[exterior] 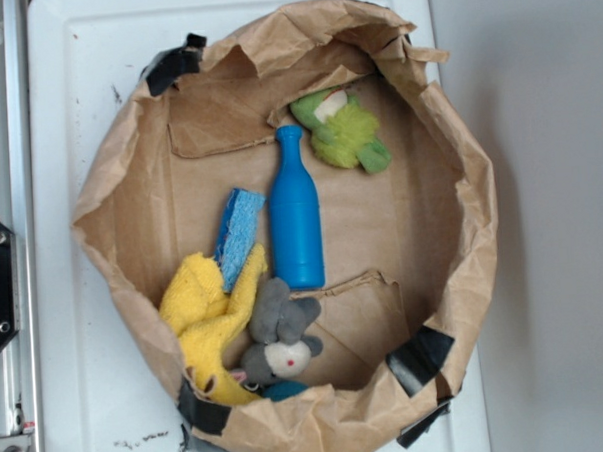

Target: Grab the blue bottle.

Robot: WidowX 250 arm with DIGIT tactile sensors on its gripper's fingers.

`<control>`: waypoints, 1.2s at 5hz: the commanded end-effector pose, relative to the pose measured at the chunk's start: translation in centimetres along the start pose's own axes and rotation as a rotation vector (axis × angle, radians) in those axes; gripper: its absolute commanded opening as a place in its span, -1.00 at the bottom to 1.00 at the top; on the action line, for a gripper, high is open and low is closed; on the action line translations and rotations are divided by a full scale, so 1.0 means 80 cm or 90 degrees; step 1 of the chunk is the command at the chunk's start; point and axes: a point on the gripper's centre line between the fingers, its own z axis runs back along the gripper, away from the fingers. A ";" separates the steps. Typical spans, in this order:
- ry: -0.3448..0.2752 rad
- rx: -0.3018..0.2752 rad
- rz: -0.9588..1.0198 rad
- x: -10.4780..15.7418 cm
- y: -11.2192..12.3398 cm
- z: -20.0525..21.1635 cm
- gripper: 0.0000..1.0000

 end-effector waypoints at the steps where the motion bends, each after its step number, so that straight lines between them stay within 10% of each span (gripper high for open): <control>1: 0.000 0.000 0.000 0.000 0.000 0.000 1.00; 6: -0.072 0.007 0.285 0.166 -0.013 -0.040 1.00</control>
